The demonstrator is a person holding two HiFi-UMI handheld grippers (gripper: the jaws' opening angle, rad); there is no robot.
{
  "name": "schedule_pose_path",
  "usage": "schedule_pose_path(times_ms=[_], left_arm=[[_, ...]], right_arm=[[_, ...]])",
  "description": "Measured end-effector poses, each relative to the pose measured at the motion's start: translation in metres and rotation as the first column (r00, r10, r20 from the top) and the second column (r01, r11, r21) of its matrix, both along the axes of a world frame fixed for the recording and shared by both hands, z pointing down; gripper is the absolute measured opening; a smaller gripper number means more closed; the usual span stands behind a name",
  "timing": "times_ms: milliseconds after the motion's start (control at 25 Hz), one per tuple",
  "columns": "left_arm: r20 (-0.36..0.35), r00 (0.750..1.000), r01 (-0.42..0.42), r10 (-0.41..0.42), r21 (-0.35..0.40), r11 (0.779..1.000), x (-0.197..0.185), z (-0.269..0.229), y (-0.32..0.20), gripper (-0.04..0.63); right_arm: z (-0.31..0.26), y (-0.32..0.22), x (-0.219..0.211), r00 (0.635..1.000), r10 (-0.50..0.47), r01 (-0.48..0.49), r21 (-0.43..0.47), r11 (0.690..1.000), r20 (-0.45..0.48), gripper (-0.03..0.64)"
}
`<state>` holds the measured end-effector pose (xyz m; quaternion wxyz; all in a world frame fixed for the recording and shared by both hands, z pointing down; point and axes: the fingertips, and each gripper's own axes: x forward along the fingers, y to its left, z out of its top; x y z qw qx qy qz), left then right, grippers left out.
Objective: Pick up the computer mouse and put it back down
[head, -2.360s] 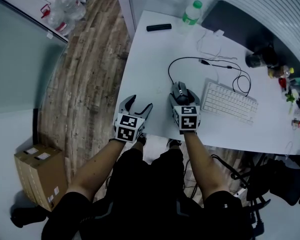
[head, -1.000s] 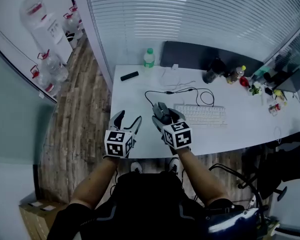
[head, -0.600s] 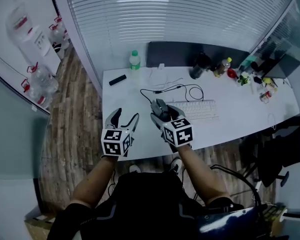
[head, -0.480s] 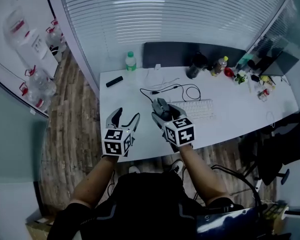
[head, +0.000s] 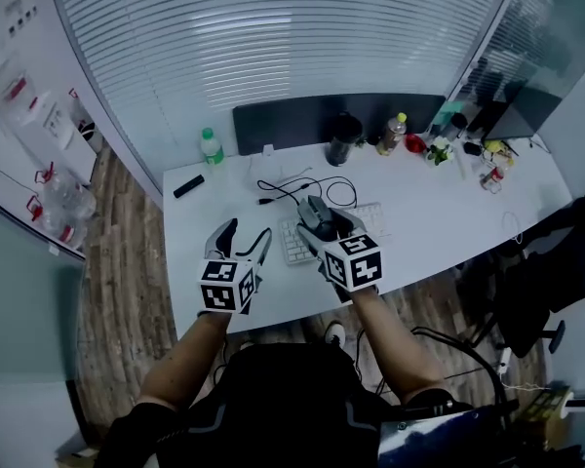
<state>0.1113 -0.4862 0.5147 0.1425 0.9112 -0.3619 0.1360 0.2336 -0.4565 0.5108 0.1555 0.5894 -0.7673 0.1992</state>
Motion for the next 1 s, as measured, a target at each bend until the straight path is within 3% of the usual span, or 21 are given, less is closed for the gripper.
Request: schedule_pose_path(times_ms=[1000], left_arm=[[0.016,0.997,-0.075,0.074,0.05,0.996,0.246,-0.037,0.043,0.324]], right_arm=[[-0.029,0.059,0.284,0.991,0.133,-0.134,0.061,0.989,0.032,0.296]])
